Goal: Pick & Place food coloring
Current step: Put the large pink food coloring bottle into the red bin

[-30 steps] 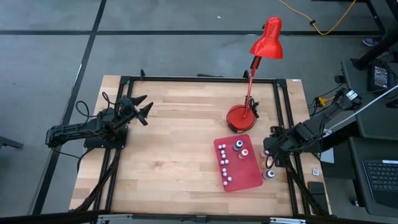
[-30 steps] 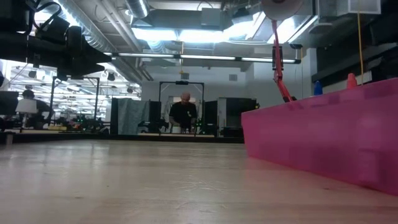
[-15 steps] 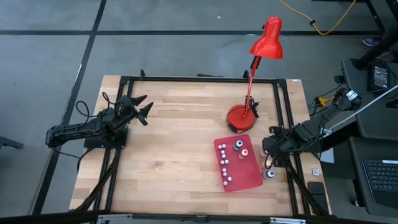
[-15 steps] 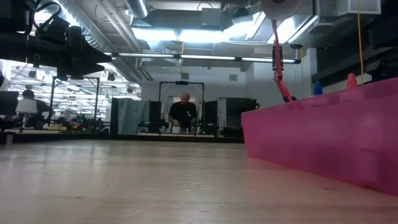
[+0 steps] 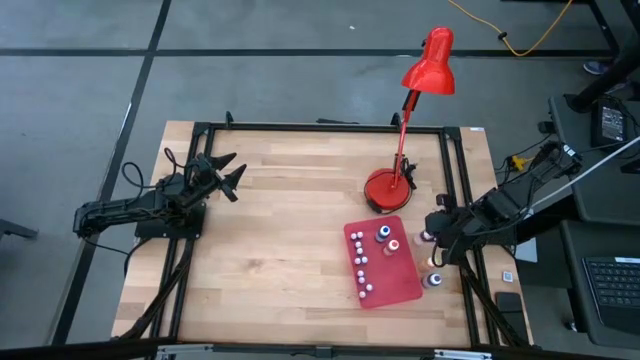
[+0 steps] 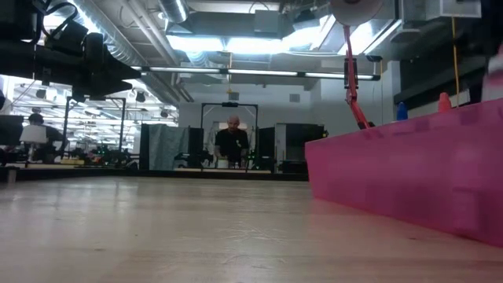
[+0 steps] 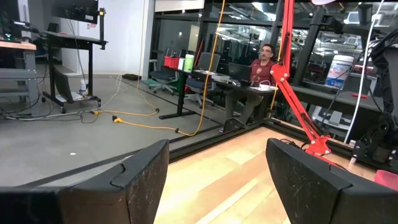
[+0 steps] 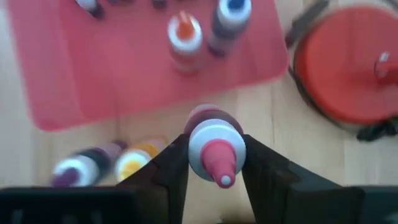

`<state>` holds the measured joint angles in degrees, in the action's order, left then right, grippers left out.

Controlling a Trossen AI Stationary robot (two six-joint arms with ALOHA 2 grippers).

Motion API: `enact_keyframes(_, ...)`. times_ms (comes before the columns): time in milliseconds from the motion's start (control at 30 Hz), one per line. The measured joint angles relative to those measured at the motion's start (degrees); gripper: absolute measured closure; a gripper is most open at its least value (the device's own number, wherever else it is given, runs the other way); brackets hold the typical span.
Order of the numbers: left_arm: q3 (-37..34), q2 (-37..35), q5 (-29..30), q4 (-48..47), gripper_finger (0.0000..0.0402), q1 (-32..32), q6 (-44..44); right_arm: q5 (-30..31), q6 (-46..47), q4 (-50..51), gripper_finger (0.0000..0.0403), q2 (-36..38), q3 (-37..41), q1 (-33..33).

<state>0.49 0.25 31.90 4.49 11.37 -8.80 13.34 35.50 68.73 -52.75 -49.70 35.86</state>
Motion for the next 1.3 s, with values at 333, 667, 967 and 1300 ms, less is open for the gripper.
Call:
enact_keyframes(333,0.0,0.0,0.0,0.0,0.0137,0.0,0.0,-0.6,-7.9,-5.7,0.0276,-11.8,-11.2,0.1)
enact_keyframes(667,0.0,0.0,0.0,0.0,0.0137,0.0,0.0,-2.5,-11.0,-15.6,0.0281,-21.1,-11.1,3.0)
enact_keyframes(967,0.0,0.0,0.0,0.0,0.0137,0.0,0.0,-2.3,-12.9,-22.6,0.0261,-24.2,-4.4,0.3)
enact_keyframes(1300,0.0,0.0,0.0,0.0,0.0137,0.0,0.0,-3.0,-13.2,-23.9,0.0245,-23.5,-1.9,-1.6)
